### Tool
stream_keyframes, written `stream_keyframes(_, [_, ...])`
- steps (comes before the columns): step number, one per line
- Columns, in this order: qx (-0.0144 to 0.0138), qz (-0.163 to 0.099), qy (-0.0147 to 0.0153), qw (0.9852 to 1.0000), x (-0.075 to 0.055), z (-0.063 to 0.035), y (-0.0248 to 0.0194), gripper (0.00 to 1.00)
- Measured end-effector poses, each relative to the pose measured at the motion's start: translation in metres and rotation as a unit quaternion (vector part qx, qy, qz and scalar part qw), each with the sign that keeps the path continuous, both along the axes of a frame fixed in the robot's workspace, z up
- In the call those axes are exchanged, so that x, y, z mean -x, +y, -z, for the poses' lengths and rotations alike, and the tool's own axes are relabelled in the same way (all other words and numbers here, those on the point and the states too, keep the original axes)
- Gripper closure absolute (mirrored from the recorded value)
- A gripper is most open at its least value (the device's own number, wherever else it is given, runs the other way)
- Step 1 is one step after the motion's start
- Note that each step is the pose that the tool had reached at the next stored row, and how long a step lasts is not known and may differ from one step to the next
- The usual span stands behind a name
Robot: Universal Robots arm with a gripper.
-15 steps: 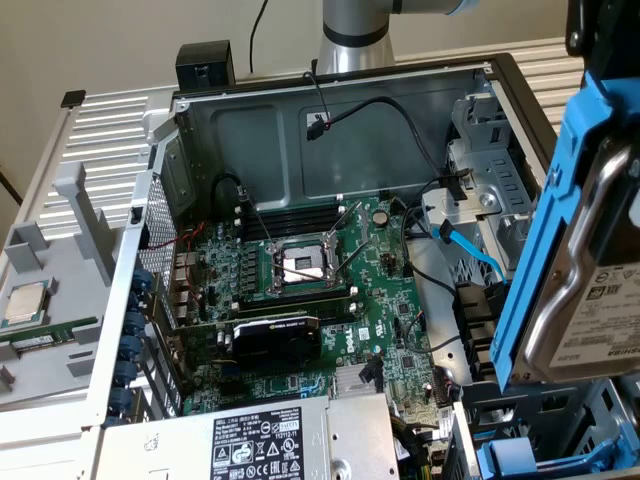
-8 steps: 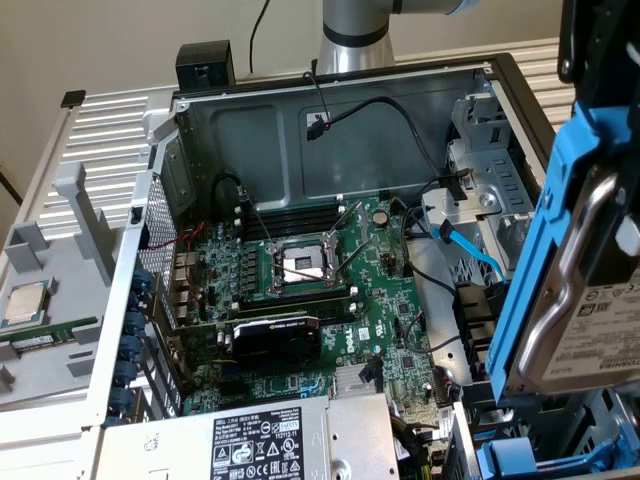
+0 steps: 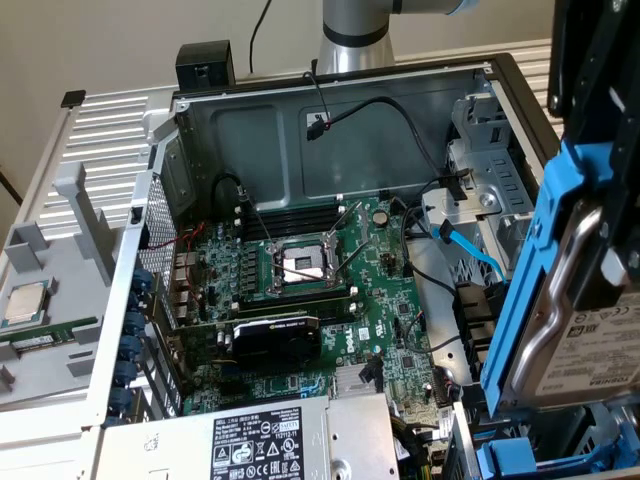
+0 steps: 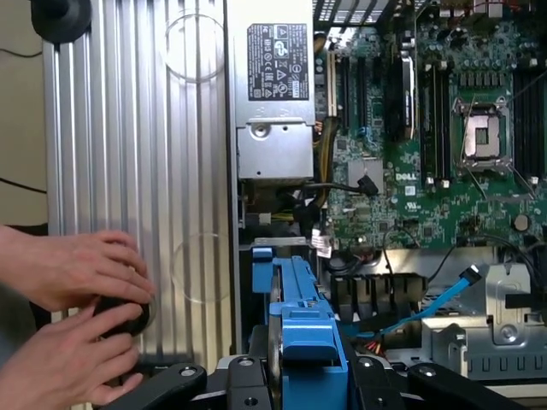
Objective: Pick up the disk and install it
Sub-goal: 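Insert the disk into the insertion slot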
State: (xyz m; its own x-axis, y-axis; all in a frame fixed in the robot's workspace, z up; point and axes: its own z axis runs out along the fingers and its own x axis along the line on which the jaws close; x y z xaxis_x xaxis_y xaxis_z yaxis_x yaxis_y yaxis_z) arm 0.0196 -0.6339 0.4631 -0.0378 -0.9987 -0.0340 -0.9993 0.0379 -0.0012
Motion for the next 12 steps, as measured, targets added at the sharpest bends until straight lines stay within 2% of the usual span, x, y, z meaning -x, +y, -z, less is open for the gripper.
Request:
stream_keyframes(9, [0.0, 0.0, 0.0, 1.0, 0.0, 0.0098, 0.0007, 0.63])
stream_keyframes(12, [-0.0001, 0.0, 0.0, 1.0, 0.0, 0.0124, 0.0025, 0.63])
